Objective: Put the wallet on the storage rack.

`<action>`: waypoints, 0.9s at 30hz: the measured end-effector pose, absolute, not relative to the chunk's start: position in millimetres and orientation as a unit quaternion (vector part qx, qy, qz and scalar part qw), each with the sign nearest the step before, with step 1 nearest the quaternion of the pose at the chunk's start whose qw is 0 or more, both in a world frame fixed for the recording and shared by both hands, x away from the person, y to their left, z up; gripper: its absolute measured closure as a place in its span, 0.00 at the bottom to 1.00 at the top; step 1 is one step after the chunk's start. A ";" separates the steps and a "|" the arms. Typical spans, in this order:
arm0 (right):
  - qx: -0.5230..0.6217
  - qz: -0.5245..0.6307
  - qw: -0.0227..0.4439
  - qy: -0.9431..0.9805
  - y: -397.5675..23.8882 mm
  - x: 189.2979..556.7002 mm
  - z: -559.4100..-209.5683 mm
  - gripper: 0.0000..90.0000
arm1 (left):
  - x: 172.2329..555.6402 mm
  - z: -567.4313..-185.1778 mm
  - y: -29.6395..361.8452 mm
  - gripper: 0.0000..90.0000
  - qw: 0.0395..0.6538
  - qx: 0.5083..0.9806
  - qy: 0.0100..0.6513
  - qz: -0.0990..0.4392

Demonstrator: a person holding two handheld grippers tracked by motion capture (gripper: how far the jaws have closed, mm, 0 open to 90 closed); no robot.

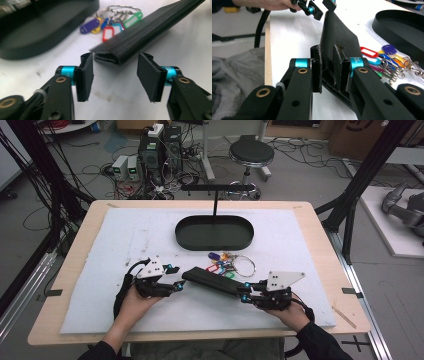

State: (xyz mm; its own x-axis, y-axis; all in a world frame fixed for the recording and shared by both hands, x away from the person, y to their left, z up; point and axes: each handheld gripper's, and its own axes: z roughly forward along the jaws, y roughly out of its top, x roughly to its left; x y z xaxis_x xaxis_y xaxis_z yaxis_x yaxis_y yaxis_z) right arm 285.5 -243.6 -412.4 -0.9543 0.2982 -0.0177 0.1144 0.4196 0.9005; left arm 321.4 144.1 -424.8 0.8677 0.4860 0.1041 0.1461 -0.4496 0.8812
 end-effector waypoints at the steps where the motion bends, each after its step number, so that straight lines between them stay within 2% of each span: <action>1: 0.128 0.526 0.087 0.836 -244.8 286.3 -412.1 0.88 | 322.8 -424.2 141.3 0.51 0.486 0.835 0.183 0.181; 9: 0.159 0.535 0.077 0.826 -255.0 293.1 -411.5 0.88 | 331.2 -422.3 131.6 0.46 0.493 0.835 0.156 0.187; 15: 0.172 0.539 0.071 0.821 -259.1 297.4 -411.9 0.88 | 338.0 -422.0 119.1 0.46 0.470 0.849 0.128 0.204; 18: 0.178 0.540 0.069 0.820 -259.7 298.1 -411.6 0.88 | 345.4 -420.2 116.2 0.45 0.476 0.850 0.119 0.193; 20: 0.182 0.541 0.068 0.818 -261.4 299.3 -411.5 0.88 | 347.7 -421.6 116.7 0.58 0.487 0.848 0.103 0.184; 21: 0.186 0.543 0.067 0.816 -262.0 299.8 -411.4 0.88 | 348.4 -422.3 116.8 0.58 0.488 0.848 0.101 0.184; 23: 0.189 0.544 0.065 0.815 -263.7 301.0 -411.5 0.88 | 348.8 -422.0 117.9 0.67 0.486 0.849 0.097 0.186; 24: 0.189 0.544 0.065 0.815 -263.7 301.0 -411.5 0.88 | 348.8 -421.8 119.1 0.67 0.485 0.849 0.096 0.187; 27: 0.201 0.549 0.065 0.808 -268.3 304.3 -411.3 0.87 | 348.1 -420.0 120.6 0.81 0.484 0.850 0.098 0.184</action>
